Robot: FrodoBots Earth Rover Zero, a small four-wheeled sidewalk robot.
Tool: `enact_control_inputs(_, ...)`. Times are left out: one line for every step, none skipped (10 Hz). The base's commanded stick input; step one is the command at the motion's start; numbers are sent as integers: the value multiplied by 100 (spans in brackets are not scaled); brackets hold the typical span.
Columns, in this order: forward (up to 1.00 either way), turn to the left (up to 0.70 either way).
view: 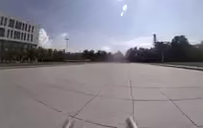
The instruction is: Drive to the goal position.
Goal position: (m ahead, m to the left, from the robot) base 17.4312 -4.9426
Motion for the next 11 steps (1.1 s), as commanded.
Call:
enact_control_inputs(70, 0)
enact_control_inputs(70, 0)
enact_control_inputs(70, 0)
enact_control_inputs(70, 0)
enact_control_inputs(70, 0)
enact_control_inputs(70, 0)
enact_control_inputs(70, 0)
enact_control_inputs(70, 0)
enact_control_inputs(70, 0)
enact_control_inputs(70, -16)
enact_control_inputs(70, -35)
